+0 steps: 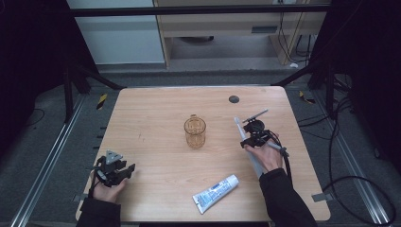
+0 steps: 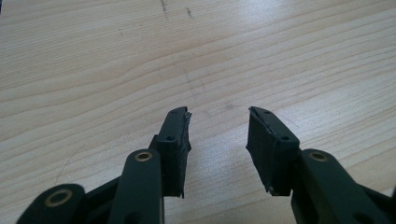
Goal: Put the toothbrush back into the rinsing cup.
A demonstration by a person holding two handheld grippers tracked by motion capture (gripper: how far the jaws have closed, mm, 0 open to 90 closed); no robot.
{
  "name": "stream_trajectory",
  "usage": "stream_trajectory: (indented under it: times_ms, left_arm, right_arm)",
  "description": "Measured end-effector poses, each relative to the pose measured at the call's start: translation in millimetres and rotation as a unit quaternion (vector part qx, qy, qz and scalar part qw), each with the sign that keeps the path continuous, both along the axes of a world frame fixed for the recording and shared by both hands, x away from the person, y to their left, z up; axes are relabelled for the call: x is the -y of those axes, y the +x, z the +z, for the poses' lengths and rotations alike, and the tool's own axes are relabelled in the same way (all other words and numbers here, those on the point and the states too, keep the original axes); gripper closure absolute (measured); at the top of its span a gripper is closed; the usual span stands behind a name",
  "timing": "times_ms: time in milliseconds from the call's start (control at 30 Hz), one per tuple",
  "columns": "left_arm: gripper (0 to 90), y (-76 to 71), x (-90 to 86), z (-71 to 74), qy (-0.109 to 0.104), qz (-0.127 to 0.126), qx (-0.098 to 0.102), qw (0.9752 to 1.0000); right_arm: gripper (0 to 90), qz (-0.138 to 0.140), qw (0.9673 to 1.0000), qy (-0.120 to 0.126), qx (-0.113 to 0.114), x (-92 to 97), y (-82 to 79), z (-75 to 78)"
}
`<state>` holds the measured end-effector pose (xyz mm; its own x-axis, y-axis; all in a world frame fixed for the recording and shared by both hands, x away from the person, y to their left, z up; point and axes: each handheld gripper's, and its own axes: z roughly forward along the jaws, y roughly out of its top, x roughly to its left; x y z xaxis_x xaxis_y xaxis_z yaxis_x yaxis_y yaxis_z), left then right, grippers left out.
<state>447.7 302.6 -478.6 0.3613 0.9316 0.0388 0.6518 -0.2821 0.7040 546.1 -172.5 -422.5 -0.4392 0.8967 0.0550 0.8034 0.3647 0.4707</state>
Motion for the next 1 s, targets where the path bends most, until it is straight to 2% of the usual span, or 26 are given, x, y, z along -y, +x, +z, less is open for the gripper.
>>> stream_trajectory:
  times_ms: [167,267,300,467,533,633,667,700,767,867,900,1000]
  left_arm:
    - [57.8,0.0,0.1,0.0,0.0,0.0,0.0,1.0]
    - [57.8,0.0,0.0,0.0,0.0,0.0,0.0,1.0]
    - [57.9,0.0,0.0,0.0,0.0,0.0,0.0,1.0]
    - [58.1,0.0,0.1,0.1,0.0,0.0,0.0,1.0]
    - [58.2,0.0,0.1,0.1,0.0,0.0,0.0,1.0]
    - [58.2,-0.1,0.2,0.2,0.0,0.0,0.0,1.0]
    - [58.2,-0.1,0.2,0.2,0.0,0.0,0.0,1.0]
    - [58.3,-0.1,0.2,0.2,0.0,0.0,0.0,1.0]
    - [58.3,-0.1,0.2,0.2,0.0,0.0,0.001,1.0]
    - [58.3,-0.1,0.0,0.3,0.001,0.001,0.001,1.0]
    - [58.3,-0.1,0.0,0.3,0.001,0.001,0.001,1.0]
    - [58.4,-0.3,0.0,0.5,0.001,0.0,0.002,1.0]
  right_arm:
    - [67.9,-0.005,0.9997,0.009,0.02,3.2,-1.4,10.3]
    - [67.9,-0.008,0.999,0.012,0.042,6.8,-2.7,19.1]
    - [67.9,-0.008,0.999,0.012,0.042,6.8,-2.7,19.1]
    - [68.0,-0.017,0.9966,0.026,0.077,11.9,-6.3,31.0]
    - [68.0,-0.017,0.9962,0.027,0.082,12.9,-7.0,32.9]
    - [67.9,-0.024,0.9935,0.038,0.104,15.3,-10.2,39.6]
    - [67.9,-0.024,0.9935,0.038,0.104,15.3,-10.2,39.6]
    - [68.0,-0.028,0.9914,0.041,0.121,16.2,-11.9,42.8]
    - [67.9,-0.029,0.9908,0.043,0.125,16.6,-12.3,43.9]
    - [67.9,-0.035,0.9874,0.052,0.145,17.9,-14.1,49.1]
    - [67.9,-0.035,0.9874,0.052,0.145,17.9,-14.1,49.1]
    - [68.0,-0.042,0.9832,0.061,0.167,18.5,-16.8,54.0]
